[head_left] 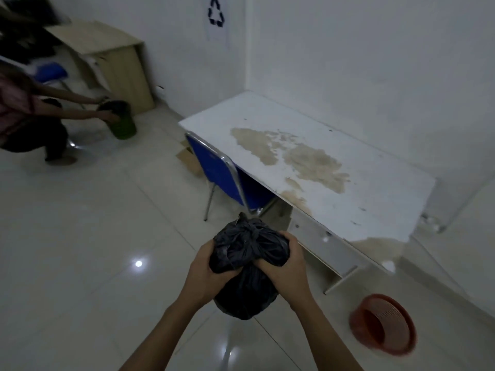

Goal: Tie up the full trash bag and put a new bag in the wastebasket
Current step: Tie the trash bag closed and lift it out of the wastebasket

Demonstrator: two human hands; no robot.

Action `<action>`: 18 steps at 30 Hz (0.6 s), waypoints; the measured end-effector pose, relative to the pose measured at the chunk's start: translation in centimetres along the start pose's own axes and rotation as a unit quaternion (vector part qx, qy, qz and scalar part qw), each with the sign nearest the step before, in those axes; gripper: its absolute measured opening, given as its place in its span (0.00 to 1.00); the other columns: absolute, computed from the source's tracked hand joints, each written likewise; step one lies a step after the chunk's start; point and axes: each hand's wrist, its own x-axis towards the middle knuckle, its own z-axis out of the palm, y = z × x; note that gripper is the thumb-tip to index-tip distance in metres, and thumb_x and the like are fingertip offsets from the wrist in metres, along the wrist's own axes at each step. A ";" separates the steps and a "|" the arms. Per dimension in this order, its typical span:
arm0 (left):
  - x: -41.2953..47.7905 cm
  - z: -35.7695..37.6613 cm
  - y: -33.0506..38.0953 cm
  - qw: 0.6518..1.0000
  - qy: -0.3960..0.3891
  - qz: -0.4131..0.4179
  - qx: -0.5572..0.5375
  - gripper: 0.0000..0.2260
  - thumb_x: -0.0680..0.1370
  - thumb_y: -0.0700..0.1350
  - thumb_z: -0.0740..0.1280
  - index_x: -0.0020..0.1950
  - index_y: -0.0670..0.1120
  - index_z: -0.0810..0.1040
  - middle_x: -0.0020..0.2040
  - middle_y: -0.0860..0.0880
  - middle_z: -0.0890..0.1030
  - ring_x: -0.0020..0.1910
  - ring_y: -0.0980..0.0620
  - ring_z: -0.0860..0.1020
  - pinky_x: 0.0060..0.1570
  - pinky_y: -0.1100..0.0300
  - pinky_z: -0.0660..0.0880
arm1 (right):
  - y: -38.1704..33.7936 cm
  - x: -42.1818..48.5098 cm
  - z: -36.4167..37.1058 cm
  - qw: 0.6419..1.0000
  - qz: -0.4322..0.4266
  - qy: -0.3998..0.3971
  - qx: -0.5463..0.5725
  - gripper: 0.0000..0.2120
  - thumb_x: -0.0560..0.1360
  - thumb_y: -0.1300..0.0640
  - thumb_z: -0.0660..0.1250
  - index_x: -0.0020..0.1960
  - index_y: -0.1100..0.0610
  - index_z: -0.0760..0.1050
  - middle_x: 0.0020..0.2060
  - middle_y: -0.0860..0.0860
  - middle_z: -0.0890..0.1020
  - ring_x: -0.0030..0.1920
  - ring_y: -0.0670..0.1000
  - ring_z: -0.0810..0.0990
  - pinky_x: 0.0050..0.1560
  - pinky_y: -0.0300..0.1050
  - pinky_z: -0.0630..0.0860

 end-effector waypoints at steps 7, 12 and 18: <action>5.5 -9.5 -1.6 0.998 0.056 -0.001 -0.007 0.29 0.62 0.59 0.81 0.57 0.73 0.71 0.59 0.68 0.76 0.57 0.69 0.76 0.55 0.66 0.76 | -3.4 7.9 9.3 0.998 -0.034 -0.059 0.000 0.32 0.63 0.40 0.80 0.62 0.33 0.67 0.62 0.41 0.73 0.61 0.43 0.76 0.62 0.50 0.78; 11.4 -15.1 -1.5 0.996 0.087 0.001 -0.015 0.34 0.60 0.69 0.78 0.63 0.73 0.68 0.64 0.65 0.74 0.62 0.67 0.74 0.58 0.66 0.75 | -6.1 15.0 15.2 0.995 -0.038 -0.087 0.008 0.35 0.64 0.42 0.81 0.66 0.40 0.69 0.62 0.41 0.73 0.61 0.44 0.77 0.63 0.52 0.78; 19.8 -21.6 -1.9 0.992 0.121 -0.022 -0.012 0.39 0.62 0.65 0.78 0.70 0.60 0.70 0.66 0.58 0.74 0.64 0.60 0.75 0.64 0.54 0.75 | -8.7 24.3 22.5 0.991 -0.042 -0.123 -0.004 0.39 0.62 0.40 0.80 0.68 0.40 0.67 0.62 0.38 0.72 0.63 0.44 0.75 0.64 0.52 0.77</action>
